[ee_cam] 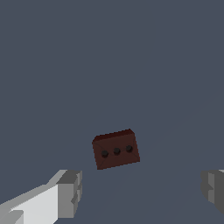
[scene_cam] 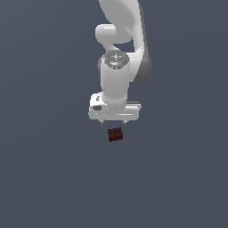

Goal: Pick up the object and move it to a goal position.

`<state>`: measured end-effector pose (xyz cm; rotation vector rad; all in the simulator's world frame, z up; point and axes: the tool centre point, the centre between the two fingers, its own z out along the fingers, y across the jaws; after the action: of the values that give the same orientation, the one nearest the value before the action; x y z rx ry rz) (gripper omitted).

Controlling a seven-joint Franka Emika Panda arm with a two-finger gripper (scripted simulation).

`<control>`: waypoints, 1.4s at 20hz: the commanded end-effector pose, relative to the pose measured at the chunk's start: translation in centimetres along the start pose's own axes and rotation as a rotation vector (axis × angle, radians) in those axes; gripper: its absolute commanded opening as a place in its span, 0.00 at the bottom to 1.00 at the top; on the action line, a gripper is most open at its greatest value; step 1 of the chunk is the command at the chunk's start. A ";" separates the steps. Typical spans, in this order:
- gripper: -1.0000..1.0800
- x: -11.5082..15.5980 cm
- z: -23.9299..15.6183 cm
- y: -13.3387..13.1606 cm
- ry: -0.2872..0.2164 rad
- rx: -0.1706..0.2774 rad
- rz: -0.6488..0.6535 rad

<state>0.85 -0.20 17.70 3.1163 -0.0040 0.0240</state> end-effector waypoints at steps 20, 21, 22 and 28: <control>0.96 0.7 -0.6 -0.2 0.022 0.030 0.028; 0.96 0.7 -0.5 -0.2 0.021 0.030 0.038; 0.96 0.6 -0.4 -0.3 0.021 0.031 0.050; 0.96 0.5 0.4 -0.4 0.015 0.035 0.146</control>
<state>1.38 0.16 17.53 3.1449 -0.1902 0.0531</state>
